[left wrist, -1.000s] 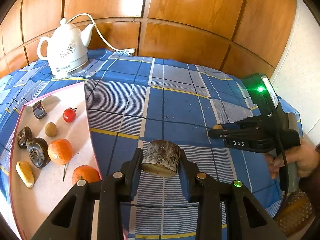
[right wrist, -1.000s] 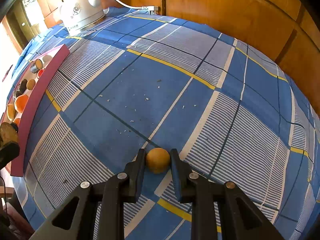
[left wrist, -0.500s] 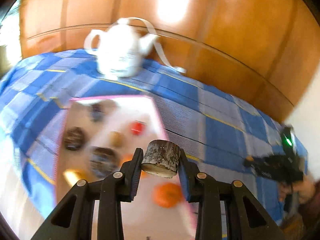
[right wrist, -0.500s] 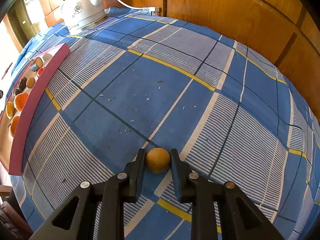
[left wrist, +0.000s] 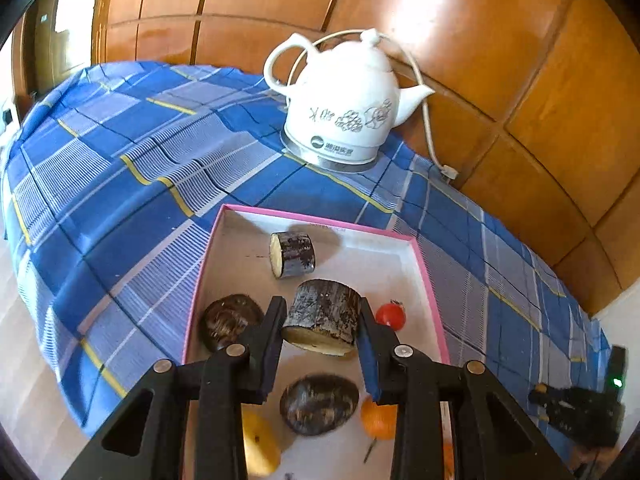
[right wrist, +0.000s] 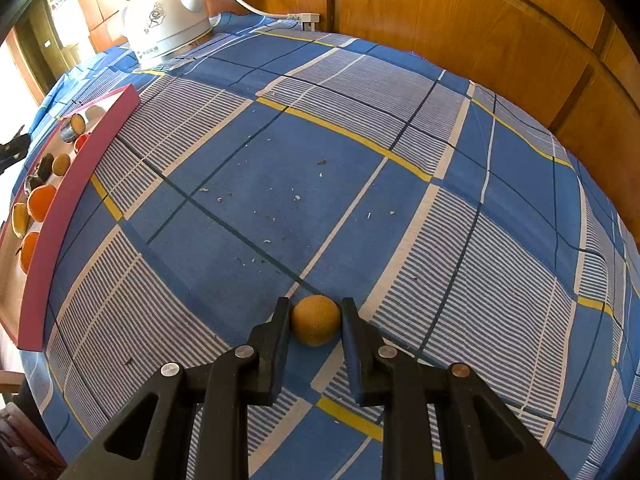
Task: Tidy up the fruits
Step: 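Carry the wooden log slice into the pink tray and open the left gripper, then hold the tan ball above the cloth with the right gripper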
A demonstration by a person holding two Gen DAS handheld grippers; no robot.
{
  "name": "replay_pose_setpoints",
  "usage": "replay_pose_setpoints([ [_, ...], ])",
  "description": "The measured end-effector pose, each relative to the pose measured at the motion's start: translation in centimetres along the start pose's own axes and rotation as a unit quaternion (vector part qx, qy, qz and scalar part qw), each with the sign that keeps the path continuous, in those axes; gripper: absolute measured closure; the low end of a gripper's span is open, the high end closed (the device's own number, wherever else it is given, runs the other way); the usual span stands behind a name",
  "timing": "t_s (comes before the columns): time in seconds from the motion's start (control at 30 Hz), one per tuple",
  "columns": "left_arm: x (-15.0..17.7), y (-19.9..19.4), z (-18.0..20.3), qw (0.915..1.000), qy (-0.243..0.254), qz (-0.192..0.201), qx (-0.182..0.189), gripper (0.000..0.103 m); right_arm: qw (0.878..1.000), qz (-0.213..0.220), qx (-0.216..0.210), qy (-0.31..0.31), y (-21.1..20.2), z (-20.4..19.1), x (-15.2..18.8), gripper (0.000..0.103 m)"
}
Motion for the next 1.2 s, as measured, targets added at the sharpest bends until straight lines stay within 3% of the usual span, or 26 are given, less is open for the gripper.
replay_pose_setpoints([
  [0.3, 0.3, 3.1, 0.0, 0.9996, 0.014, -0.018, -0.017, 0.067, 1.0, 0.001, 0.0, -0.002, 0.0, -0.1, 0.0, 0.079],
  [0.67, 3.1, -0.7, 0.5, 0.9988, 0.021, 0.013, -0.042, 0.062, 1.0, 0.001, 0.006, -0.007, 0.0, -0.2, -0.1, 0.079],
  [1.2, 6.8, -4.7, 5.0, 0.9941, 0.101, 0.034, -0.02, 0.055, 1.0, 0.002, 0.018, -0.016, -0.1, -0.3, -0.1, 0.079],
])
Point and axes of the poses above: each gripper's, at about its wrist camera, not at the fingertips, and y roughly the way its jaws point, z to its right, x to its underside, the point moved 10 cm from there along y, roughly the way its jaws point, and after that the axes turned 6 degrees about -y, right-handed, at the moved point
